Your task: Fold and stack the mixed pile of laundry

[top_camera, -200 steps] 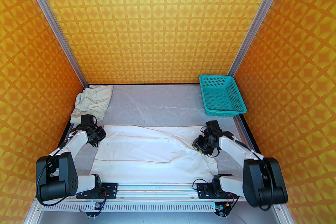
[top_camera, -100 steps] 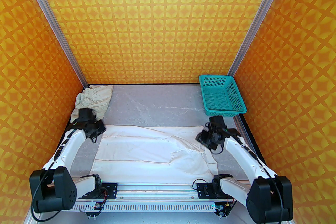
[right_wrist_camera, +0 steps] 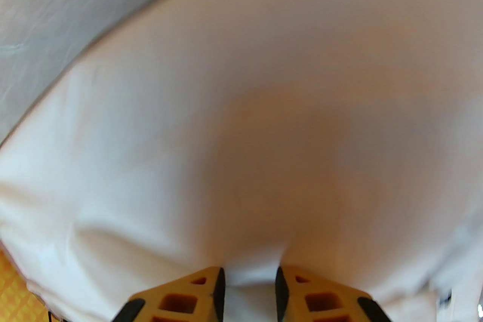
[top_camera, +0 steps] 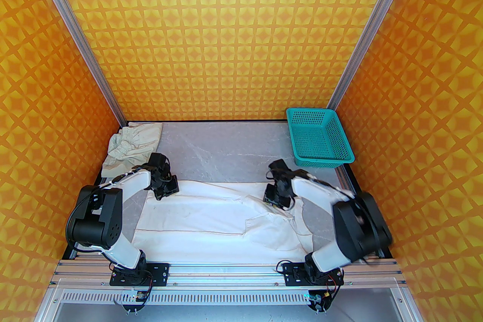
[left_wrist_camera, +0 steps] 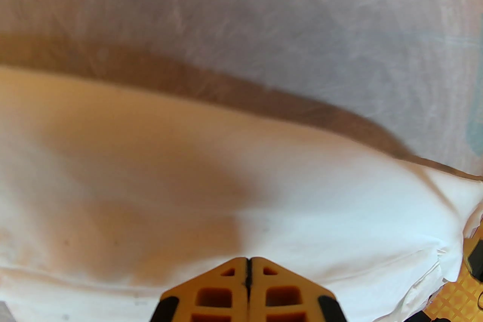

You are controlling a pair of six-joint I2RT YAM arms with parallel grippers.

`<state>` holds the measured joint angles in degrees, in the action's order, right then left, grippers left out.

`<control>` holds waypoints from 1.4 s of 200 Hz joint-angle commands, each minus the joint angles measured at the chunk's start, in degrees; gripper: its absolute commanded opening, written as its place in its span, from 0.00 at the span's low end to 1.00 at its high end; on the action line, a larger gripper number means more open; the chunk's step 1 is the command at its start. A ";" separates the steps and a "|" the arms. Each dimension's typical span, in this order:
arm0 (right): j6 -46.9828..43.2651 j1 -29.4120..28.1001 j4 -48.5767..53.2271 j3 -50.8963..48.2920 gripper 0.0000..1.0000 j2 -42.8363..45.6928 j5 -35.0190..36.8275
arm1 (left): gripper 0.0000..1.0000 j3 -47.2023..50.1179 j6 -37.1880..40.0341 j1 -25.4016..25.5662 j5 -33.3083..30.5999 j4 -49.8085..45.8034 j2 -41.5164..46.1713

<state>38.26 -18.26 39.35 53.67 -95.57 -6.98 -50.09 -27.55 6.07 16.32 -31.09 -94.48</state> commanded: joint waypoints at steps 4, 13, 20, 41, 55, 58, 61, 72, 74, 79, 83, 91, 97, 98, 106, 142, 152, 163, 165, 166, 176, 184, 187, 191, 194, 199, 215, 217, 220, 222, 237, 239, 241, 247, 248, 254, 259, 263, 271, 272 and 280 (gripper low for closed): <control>-2.38 -0.11 -3.49 8.80 0.27 -8.16 2.69 | 0.00 4.21 -4.21 -1.65 1.24 3.61 -0.02; -2.95 -0.06 -3.81 12.22 0.27 -11.43 2.59 | 0.00 5.41 -5.45 -1.75 1.59 4.13 0.39; -3.36 -0.11 -3.89 15.31 0.27 -14.27 2.54 | 0.00 6.31 -6.55 -1.80 1.59 4.27 0.73; -4.14 -0.08 -2.52 25.82 0.26 -23.96 1.18 | 0.00 8.94 -10.50 -2.03 1.61 4.65 2.75; -3.99 -0.17 -2.25 33.27 0.26 -29.89 -0.72 | 0.00 10.57 -13.53 -1.92 2.13 4.68 4.81; -3.92 -0.17 -2.00 34.89 0.26 -31.48 -1.13 | 0.00 10.87 -14.00 -1.86 2.36 4.51 5.40; -3.85 -0.14 -1.74 36.69 0.26 -32.86 -1.45 | 0.00 11.10 -14.43 -1.80 2.52 4.25 5.89; -3.69 -0.27 -0.76 43.07 0.26 -37.26 -2.63 | 0.00 11.86 -15.47 -1.38 2.50 2.94 8.38; -3.67 -0.28 -0.55 43.90 0.26 -38.14 -2.74 | 0.00 11.99 -15.66 -1.31 2.49 2.70 8.86; -3.72 -0.28 0.19 47.53 0.26 -40.16 -3.03 | 0.00 12.25 -15.95 -1.15 2.49 1.97 9.97; -3.79 -0.36 1.12 49.87 0.26 -41.77 -3.18 | 0.00 12.49 -16.16 -1.06 2.49 1.34 10.79; -3.89 -0.40 2.75 55.16 0.26 -44.39 -3.45 | 0.00 12.98 -16.53 -0.73 2.49 -0.13 12.21; -3.89 -0.39 3.09 58.37 0.26 -46.50 -3.91 | 0.00 13.31 -16.87 -0.28 2.46 -1.25 13.20; -3.85 -0.38 3.05 58.91 0.26 -46.83 -4.00 | 0.00 13.37 -16.94 -0.18 2.48 -1.43 13.36; -3.98 -0.46 2.54 62.54 0.26 -49.16 -4.67 | 0.00 13.84 -17.53 0.80 2.49 -2.85 14.80; -5.41 -0.28 4.65 78.51 0.31 -56.72 -5.85 | 0.00 13.41 -20.03 8.64 3.71 -8.92 21.84; -6.04 -0.28 5.80 81.19 0.32 -56.48 -5.87 | 0.00 11.79 -18.62 9.22 3.68 -11.36 23.51; -6.67 -0.26 6.67 82.01 0.35 -54.47 -5.34 | 0.00 8.38 -15.25 9.19 2.88 -14.83 24.71; -6.79 -0.26 6.74 81.87 0.35 -54.00 -5.19 | 0.00 7.60 -14.50 9.15 2.46 -15.63 24.83; -6.83 -0.23 6.76 81.78 0.36 -53.62 -5.13 | 0.00 7.18 -14.13 9.15 2.21 -16.00 24.85; -7.26 -0.28 6.55 79.89 0.39 -49.79 -4.76 | 0.00 2.96 -9.89 9.14 -0.06 -19.14 24.38; -7.61 -0.26 5.96 76.99 0.40 -46.17 -4.40 | 0.00 0.07 -5.71 8.98 -0.40 -20.02 23.00; -7.71 -0.28 5.64 75.69 0.41 -44.76 -4.17 | 0.00 -0.97 -4.48 8.86 -0.41 -20.20 22.23; -7.80 -0.25 5.09 73.83 0.42 -42.76 -3.86 | 0.00 -2.20 -2.99 8.85 -0.41 -20.63 21.01; -7.84 -0.26 4.69 72.00 0.43 -41.22 -3.66 | 0.00 -3.26 -1.74 8.75 -0.47 -20.87 20.12; -7.75 -0.27 3.81 68.59 0.43 -38.75 -3.15 | 0.00 -4.68 -0.20 8.62 -0.50 -21.14 17.95; -7.92 -0.27 1.92 58.10 0.43 -30.74 -1.33 | 0.00 -8.14 4.57 8.65 -0.45 -20.42 12.21; -7.93 -0.28 1.66 56.78 0.43 -29.81 -1.07 | 0.00 -8.44 5.06 8.58 -0.53 -20.35 11.51; -7.86 -0.21 1.44 54.96 0.43 -28.44 -0.73 | 0.00 -8.89 5.77 8.53 -0.72 -20.12 10.53; -7.72 -0.24 1.32 53.45 0.42 -27.61 -0.57 | 0.00 -9.13 6.22 8.46 -0.86 -19.86 9.90; -6.91 -0.27 -0.45 43.52 0.37 -21.98 0.25 | 0.00 -10.65 8.24 8.14 -1.11 -18.24 5.16; -6.83 -0.24 -1.00 42.24 0.37 -21.31 0.16 | 0.00 -10.84 8.42 8.17 -1.11 -18.15 4.54; -6.80 -0.21 -1.38 40.99 0.36 -20.77 0.09 | 0.00 -10.96 8.57 8.17 -1.16 -17.94 3.99; -6.71 -0.27 -2.13 37.68 0.34 -19.28 -0.10 | 0.00 -11.26 9.05 8.17 -1.11 -17.23 2.47; -6.71 -0.28 -2.20 37.18 0.33 -19.07 -0.07 | 0.00 -11.22 9.12 8.17 -1.16 -17.07 2.29; -6.77 -0.28 -2.36 34.45 0.31 -18.05 0.46 | 0.00 -11.09 9.42 8.17 -1.11 -16.35 0.97; -6.92 -0.27 -2.83 32.32 0.29 -17.38 0.84 | 0.00 -10.94 9.65 8.09 -1.20 -15.77 -0.05; -7.02 -0.24 -3.35 30.73 0.27 -16.87 1.06 | 0.00 -10.81 9.79 8.09 -1.20 -15.45 -0.79; -7.50 -0.18 -3.88 28.23 0.23 -16.56 1.76 | 0.00 -10.39 9.90 8.09 -1.20 -14.75 -2.20; -7.54 -0.23 -3.86 28.06 0.23 -16.57 1.91 | 0.00 -10.34 9.94 8.09 -1.24 -14.72 -2.34; -8.05 -0.20 -3.53 27.05 0.19 -16.87 2.69 | 0.00 -9.78 9.65 8.09 -1.20 -14.19 -3.43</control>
<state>31.27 -18.41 37.19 86.67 -110.72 -7.81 -60.23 -21.34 14.52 16.14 -47.13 -95.53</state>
